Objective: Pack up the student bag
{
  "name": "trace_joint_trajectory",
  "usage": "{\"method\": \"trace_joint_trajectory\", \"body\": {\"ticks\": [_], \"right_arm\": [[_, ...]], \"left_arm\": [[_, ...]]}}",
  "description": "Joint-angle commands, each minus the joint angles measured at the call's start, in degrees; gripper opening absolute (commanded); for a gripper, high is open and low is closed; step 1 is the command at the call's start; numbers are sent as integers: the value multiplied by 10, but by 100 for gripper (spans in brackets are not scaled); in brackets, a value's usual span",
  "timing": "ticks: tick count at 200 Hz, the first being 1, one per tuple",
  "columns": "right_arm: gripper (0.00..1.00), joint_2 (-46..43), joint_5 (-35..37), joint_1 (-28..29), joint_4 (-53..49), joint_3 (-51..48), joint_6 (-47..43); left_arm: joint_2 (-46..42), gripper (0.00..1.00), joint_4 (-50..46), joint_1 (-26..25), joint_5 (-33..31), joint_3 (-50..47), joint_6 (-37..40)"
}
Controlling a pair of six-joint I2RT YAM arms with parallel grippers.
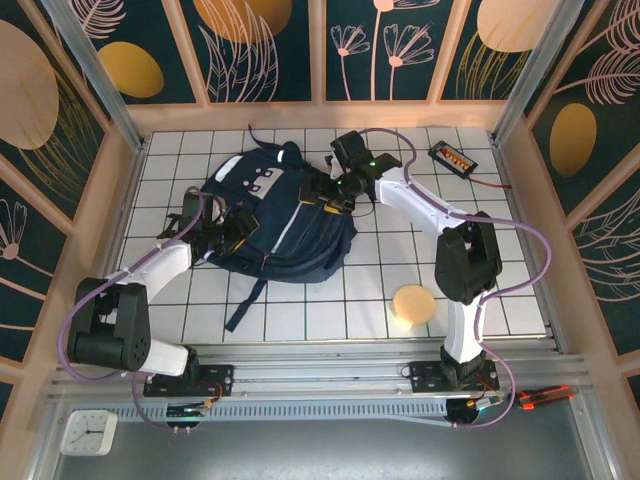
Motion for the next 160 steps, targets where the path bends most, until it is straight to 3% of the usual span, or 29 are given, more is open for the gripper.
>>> {"method": "trace_joint_trajectory", "body": {"ticks": [1, 69, 124, 160], "right_arm": [[72, 10, 4, 5, -2, 16, 3], [71, 6, 4, 6, -4, 11, -4], [71, -5, 7, 6, 0, -3, -8], [72, -12, 11, 5, 1, -11, -10]], "left_arm": [[6, 51, 31, 5, 11, 20, 1], [6, 15, 47, 5, 18, 9, -17], [4, 1, 49, 5, 22, 2, -27], [-1, 0, 63, 4, 25, -9, -46]]}}
